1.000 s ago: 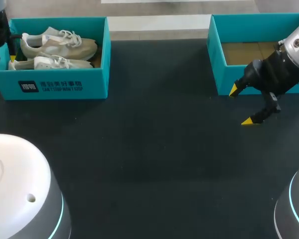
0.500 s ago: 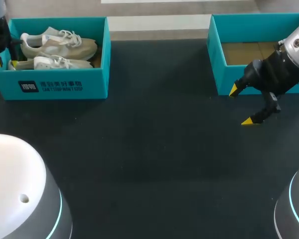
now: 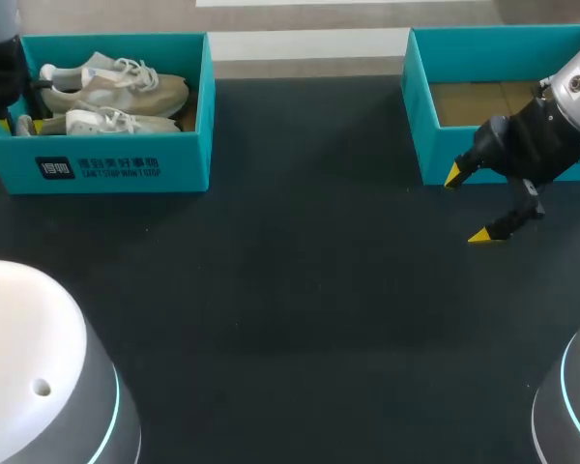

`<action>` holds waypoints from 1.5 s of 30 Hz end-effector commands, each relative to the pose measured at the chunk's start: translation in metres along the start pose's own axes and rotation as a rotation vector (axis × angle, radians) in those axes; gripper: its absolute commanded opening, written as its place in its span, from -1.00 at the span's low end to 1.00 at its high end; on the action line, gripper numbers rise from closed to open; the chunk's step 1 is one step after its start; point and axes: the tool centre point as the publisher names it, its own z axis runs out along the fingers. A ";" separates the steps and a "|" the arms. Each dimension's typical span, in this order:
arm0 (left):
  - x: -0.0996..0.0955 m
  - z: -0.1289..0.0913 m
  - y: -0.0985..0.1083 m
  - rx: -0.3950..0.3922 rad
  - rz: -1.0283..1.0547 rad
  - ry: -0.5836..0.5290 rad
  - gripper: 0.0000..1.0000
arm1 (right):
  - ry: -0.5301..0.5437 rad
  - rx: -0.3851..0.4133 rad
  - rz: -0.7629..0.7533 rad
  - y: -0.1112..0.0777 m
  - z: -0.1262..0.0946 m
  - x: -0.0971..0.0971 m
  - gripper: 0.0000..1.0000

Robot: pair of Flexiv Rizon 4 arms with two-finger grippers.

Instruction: Take the shoe out of the shoebox, open the shoe tongue, remove and reinsert the insole, then place the shoe into the shoebox

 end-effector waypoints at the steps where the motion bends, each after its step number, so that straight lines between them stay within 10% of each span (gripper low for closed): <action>1: 0.000 0.005 0.001 -0.003 0.003 0.007 0.07 | -0.001 0.003 0.001 0.000 0.001 0.000 1.00; 12: 0.003 0.024 -0.006 0.007 -0.015 0.025 0.25 | -0.001 0.003 0.001 0.000 0.001 0.000 1.00; 19: 0.001 0.035 -0.005 0.007 -0.027 0.056 -0.15 | -0.001 0.003 0.001 0.000 0.001 0.000 1.00; 23: 0.001 0.033 -0.006 0.015 -0.014 0.067 -0.69 | -0.001 0.003 0.001 0.000 0.001 0.000 1.00; 24: 0.003 0.031 -0.006 0.017 -0.007 0.073 -1.00 | -0.001 0.003 0.001 0.000 0.001 0.000 1.00; 45: 0.018 -0.058 -0.009 0.094 0.030 0.114 -1.00 | -0.001 0.003 0.001 0.000 0.001 0.000 1.00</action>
